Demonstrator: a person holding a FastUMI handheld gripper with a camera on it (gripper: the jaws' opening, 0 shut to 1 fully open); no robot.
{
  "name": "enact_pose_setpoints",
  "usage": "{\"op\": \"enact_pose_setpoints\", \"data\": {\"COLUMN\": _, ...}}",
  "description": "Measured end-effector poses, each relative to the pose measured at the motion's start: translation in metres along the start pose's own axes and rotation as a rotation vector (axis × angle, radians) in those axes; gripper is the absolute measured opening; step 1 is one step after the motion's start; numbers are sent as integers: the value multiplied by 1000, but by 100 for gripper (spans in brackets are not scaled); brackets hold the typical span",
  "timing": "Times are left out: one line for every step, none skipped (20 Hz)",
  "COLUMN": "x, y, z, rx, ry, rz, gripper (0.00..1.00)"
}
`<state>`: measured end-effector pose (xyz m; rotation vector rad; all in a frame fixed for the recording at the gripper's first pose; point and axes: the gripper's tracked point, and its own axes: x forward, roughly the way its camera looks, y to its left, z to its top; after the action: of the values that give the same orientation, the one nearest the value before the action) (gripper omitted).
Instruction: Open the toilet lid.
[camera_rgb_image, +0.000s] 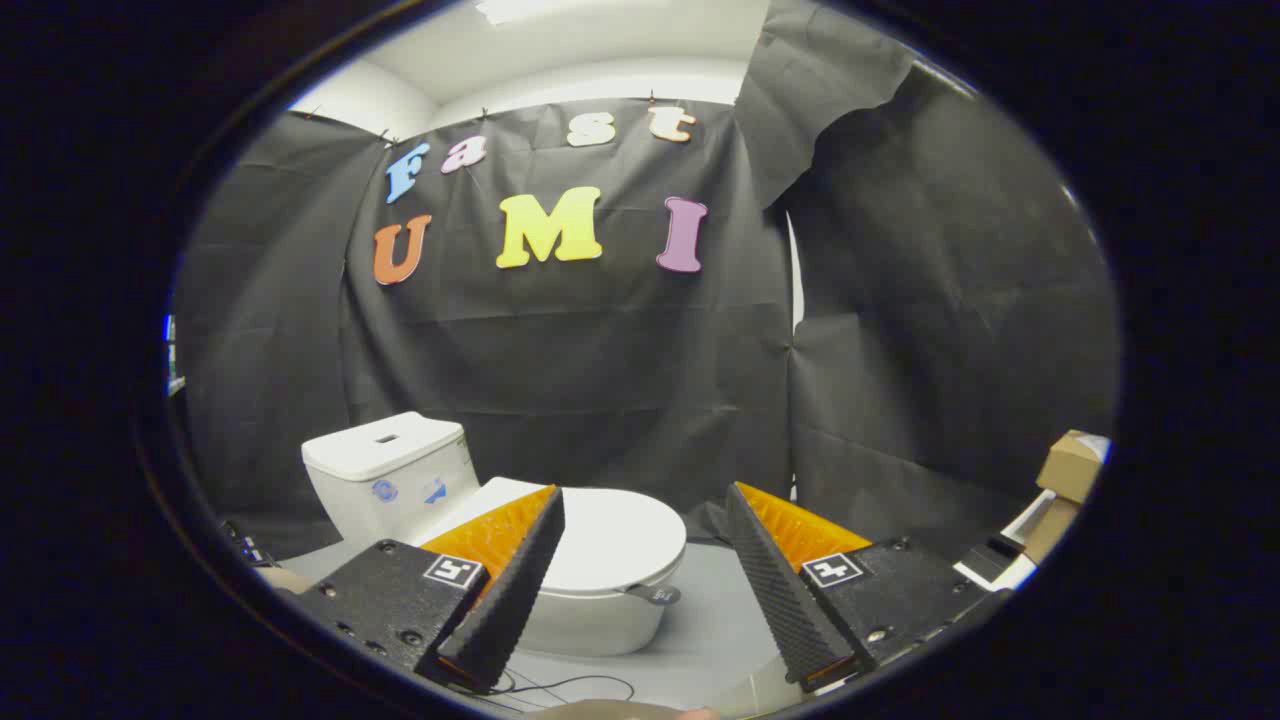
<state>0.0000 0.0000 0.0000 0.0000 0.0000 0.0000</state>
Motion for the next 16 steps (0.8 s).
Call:
{"op": "enact_pose_setpoints", "data": {"x": -1, "y": 2, "z": -1, "rx": 3, "ry": -2, "rz": 4, "gripper": 100}}
{"op": "enact_pose_setpoints", "data": {"x": 0, "y": 4, "z": 0, "rx": -2, "ry": -4, "rz": 6, "gripper": 100}}
{"op": "enact_pose_setpoints", "data": {"x": -1, "y": 6, "z": -1, "rx": -11, "ry": -7, "rz": 9, "gripper": 100}}
{"op": "enact_pose_setpoints", "data": {"x": -1, "y": 7, "z": -1, "rx": -23, "ry": -5, "rz": 11, "gripper": 100}}
{"op": "enact_pose_setpoints", "data": {"x": -1, "y": 8, "z": -2, "rx": -33, "ry": -4, "rz": 13, "gripper": 100}}
{"op": "enact_pose_setpoints", "data": {"x": -1, "y": 9, "z": -3, "rx": -38, "ry": -3, "rz": 15, "gripper": 100}}
{"op": "enact_pose_setpoints", "data": {"x": -1, "y": 10, "z": -2, "rx": -39, "ry": -3, "rz": 20, "gripper": 100}}
{"op": "enact_pose_setpoints", "data": {"x": -2, "y": 11, "z": -2, "rx": -40, "ry": -5, "rz": 24, "gripper": 100}}
{"op": "enact_pose_setpoints", "data": {"x": -1, "y": 12, "z": -2, "rx": -44, "ry": -6, "rz": 28, "gripper": 100}}
{"op": "enact_pose_setpoints", "data": {"x": -1, "y": 13, "z": -2, "rx": -47, "ry": -8, "rz": 32, "gripper": 100}}
{"op": "enact_pose_setpoints", "data": {"x": -1, "y": 14, "z": -3, "rx": -52, "ry": -8, "rz": 35, "gripper": 100}}
{"op": "enact_pose_setpoints", "data": {"x": 0, "y": 14, "z": -3, "rx": -56, "ry": -12, "rz": 39, "gripper": 100}}
{"op": "enact_pose_setpoints", "data": {"x": 0, "y": 14, "z": -4, "rx": -59, "ry": -16, "rz": 38, "gripper": 100}}
{"op": "enact_pose_setpoints", "data": {"x": 1, "y": 13, "z": -3, "rx": -59, "ry": -23, "rz": 39, "gripper": 100}}
{"op": "enact_pose_setpoints", "data": {"x": 2, "y": 13, "z": -2, "rx": -58, "ry": -29, "rz": 40, "gripper": 100}}
{"op": "enact_pose_setpoints", "data": {"x": 3, "y": 14, "z": -1, "rx": -58, "ry": -37, "rz": 40, "gripper": 100}}
